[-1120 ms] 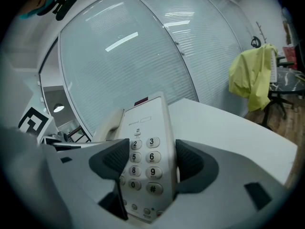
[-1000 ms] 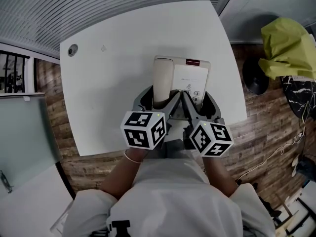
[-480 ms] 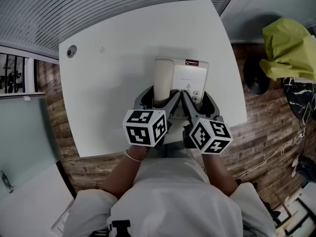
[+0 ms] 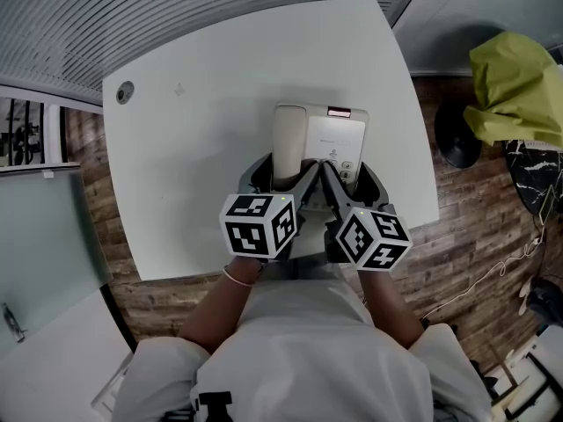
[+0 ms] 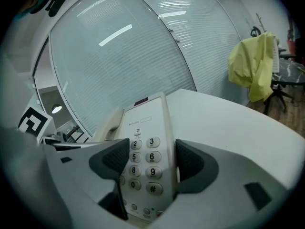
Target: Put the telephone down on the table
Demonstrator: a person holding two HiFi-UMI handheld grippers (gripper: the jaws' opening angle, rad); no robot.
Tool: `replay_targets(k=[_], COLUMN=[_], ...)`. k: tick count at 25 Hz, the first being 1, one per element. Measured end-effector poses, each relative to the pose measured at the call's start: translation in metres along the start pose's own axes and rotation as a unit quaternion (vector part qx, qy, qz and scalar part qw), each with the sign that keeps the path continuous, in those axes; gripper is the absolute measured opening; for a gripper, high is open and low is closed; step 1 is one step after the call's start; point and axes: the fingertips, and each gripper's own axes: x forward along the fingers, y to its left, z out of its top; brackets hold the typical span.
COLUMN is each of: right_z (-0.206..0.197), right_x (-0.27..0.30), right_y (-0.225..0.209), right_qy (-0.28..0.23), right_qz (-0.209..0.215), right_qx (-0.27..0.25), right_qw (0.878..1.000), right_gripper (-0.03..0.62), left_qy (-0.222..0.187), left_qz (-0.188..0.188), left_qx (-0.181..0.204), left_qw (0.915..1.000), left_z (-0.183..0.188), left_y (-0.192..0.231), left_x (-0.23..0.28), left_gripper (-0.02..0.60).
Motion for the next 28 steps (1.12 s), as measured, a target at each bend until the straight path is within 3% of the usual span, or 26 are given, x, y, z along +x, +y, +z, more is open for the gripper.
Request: replay_targets(k=[28], right_z=[-0.012], right_x=[0.012], right_y=[-0.010], right_qy=[0.026], right_qz=[-0.008], right_qx=[0.009], right_qw=[1.000], right_gripper=[0.319], left_qy=[0.019], left_qz=[0.005], left_qx=[-0.010], left_qw=[0.9998], left_z=[-0.011], left_y=[0.009], left_x=[0.014], left_gripper=[0.353])
